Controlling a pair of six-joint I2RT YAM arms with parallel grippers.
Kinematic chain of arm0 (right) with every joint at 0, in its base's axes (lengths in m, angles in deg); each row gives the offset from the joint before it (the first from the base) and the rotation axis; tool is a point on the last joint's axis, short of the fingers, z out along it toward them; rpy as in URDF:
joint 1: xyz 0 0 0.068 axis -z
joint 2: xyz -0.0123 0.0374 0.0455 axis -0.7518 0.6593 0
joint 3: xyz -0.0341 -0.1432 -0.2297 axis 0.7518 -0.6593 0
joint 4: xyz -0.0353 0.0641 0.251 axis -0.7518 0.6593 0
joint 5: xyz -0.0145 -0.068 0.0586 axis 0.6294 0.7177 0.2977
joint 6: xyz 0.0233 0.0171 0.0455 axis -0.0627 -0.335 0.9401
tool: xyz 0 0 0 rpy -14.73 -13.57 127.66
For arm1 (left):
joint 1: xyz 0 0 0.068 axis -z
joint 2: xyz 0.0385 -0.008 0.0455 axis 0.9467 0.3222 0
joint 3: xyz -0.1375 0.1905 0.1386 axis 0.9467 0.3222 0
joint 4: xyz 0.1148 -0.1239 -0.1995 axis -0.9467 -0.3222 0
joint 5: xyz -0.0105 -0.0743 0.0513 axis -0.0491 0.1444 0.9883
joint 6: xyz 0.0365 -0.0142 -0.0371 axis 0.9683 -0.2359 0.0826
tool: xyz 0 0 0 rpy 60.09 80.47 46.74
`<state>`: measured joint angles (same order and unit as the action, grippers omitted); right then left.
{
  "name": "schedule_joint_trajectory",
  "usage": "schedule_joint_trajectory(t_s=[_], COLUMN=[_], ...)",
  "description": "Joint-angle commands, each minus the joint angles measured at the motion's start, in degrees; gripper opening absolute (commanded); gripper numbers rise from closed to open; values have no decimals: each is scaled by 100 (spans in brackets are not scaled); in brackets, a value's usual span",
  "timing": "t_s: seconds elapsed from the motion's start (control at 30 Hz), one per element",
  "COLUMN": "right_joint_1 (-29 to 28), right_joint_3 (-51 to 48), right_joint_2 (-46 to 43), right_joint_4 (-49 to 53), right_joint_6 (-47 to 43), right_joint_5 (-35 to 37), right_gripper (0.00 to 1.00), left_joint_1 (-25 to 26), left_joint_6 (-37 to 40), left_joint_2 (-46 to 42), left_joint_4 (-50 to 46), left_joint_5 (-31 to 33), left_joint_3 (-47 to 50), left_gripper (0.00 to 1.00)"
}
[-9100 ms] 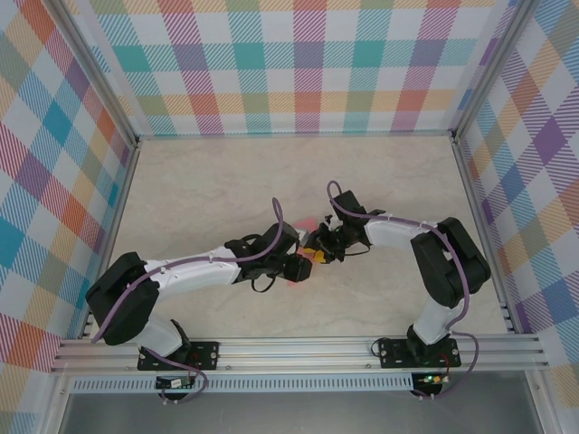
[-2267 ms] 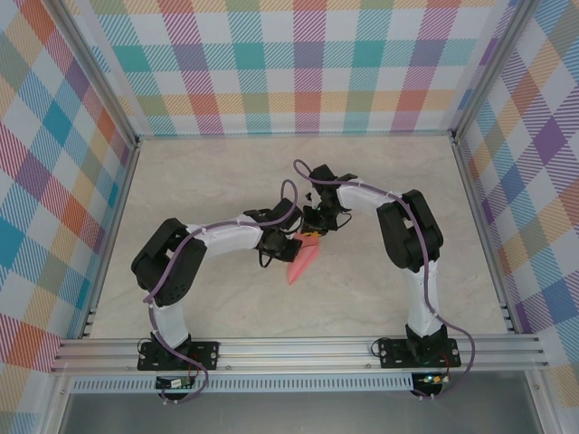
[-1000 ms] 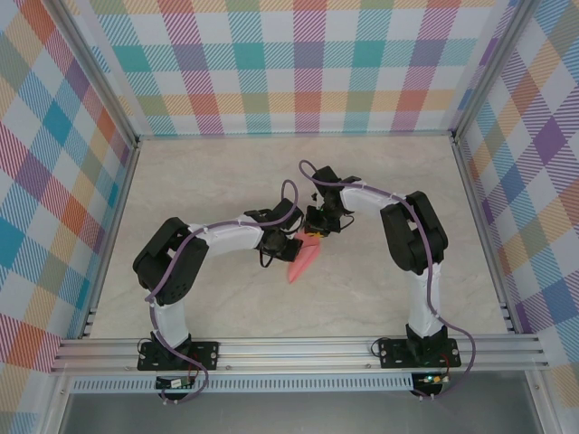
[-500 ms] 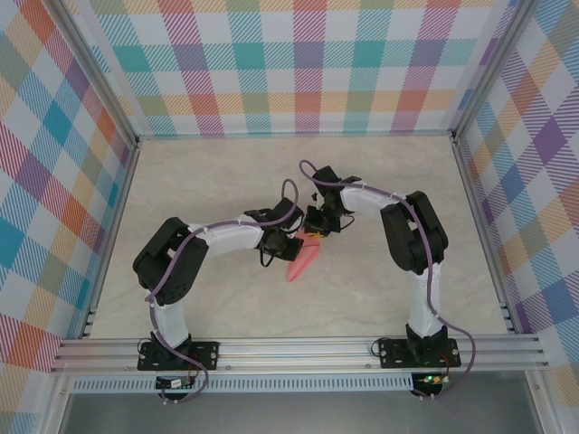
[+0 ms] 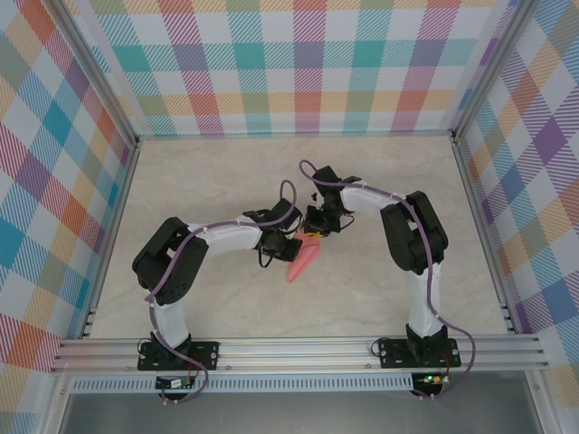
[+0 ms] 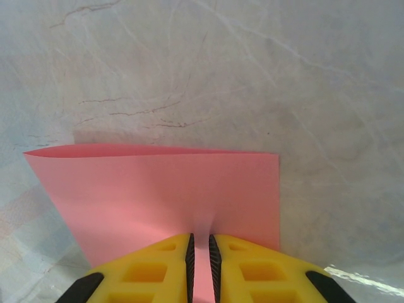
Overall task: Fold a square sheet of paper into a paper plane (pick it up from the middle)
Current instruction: Third fold the triangle at the center of the table.
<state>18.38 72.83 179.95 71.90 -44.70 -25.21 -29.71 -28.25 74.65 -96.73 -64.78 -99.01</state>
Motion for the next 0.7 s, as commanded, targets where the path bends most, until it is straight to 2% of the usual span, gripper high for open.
schedule_joint_trajectory(t_s=[0.0, 0.17, 0.33, 0.43, 0.53, 0.67], right_joint_1=[5, 196, 357, 340, 157, -433], right_joint_3=[-49, -297, -1145, -2104, -3181, -4028], right_joint_2=[-88, -791, -1770, -2376, -3001, -3558], right_joint_4=[193, -84, -692, -1596, -2588, -3167], right_joint_6=[116, 400, 835, 1319, 1915, 2387], right_joint_5=[-8, 42, 20, -541, -824, -696], right_gripper=[18, 21, 21, 16, 11, 6], left_joint_1=[-56, -54, -60, -58, -54, -55], left_joint_6=[-69, -69, -69, -78, -78, -70], left_joint_2=[72, 69, 64, 76, 90, 81], left_joint_4=[-65, -35, -29, -9, -17, -12], left_joint_5=[-102, -107, -145, -182, -179, -212], left_joint_3=[95, 145, 136, 127, 127, 127], left_gripper=[0, 0, 0, 0, 0, 1])
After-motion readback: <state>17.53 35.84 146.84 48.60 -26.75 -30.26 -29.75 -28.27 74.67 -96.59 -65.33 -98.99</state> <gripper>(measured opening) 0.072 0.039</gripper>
